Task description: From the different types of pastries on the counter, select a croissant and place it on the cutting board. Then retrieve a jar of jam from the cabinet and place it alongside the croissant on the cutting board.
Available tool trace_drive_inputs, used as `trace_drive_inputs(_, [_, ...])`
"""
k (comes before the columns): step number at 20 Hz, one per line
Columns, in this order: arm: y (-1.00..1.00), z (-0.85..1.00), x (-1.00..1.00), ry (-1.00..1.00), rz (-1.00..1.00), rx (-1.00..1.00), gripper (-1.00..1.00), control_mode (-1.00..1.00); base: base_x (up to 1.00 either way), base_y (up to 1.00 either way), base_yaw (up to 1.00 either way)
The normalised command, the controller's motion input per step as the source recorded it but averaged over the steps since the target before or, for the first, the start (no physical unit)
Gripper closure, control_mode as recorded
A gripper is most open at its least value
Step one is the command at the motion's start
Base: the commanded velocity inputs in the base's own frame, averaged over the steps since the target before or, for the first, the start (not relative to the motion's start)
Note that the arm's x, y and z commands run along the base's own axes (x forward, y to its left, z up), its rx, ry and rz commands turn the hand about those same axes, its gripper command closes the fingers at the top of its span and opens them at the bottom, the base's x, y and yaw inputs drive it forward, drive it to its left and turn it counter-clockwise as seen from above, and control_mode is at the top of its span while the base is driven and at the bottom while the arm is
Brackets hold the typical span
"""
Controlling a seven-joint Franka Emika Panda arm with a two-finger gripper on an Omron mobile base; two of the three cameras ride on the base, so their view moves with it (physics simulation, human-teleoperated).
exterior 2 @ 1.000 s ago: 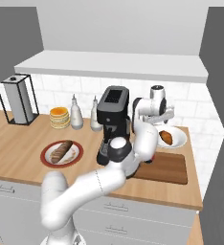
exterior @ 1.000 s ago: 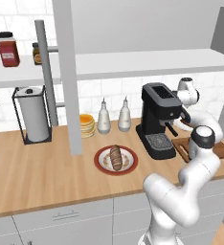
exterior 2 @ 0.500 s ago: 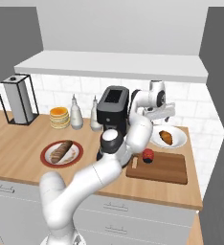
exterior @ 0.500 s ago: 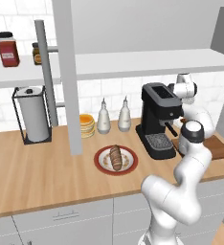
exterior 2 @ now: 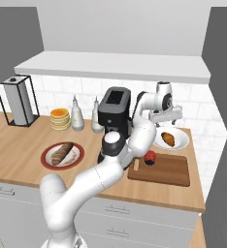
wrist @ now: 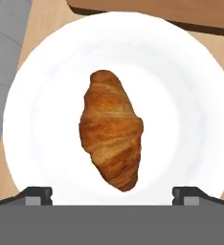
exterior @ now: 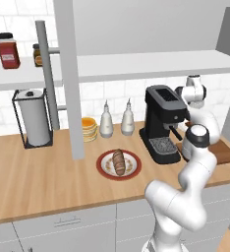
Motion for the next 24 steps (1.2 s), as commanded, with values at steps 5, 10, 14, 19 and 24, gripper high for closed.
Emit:
trace_drive_inputs(5, [-0.17,0.03,-0.09,0.00,0.00,0.03,-1.00,-1.00,0.00,0.00,0.00])
trace_drive_inputs(10, [-0.01,0.00,-0.22,0.02,0.01,0.00,-1.00,-1.00,0.00,0.00,0.00])
trace_drive_inputs(14, [0.00,0.00,-0.39,0.06,0.04,0.01,-1.00,-1.00,0.00,0.00,0.00])
trace_drive_inputs(19, [0.00,-0.04,-0.30,0.03,0.01,0.02,-1.00,-1.00,0.00,0.00,0.00])
trace_drive_inputs(24, [0.00,-0.29,-0.24,0.01,0.02,0.10,-1.00,-1.00,0.00,0.00,0.00])
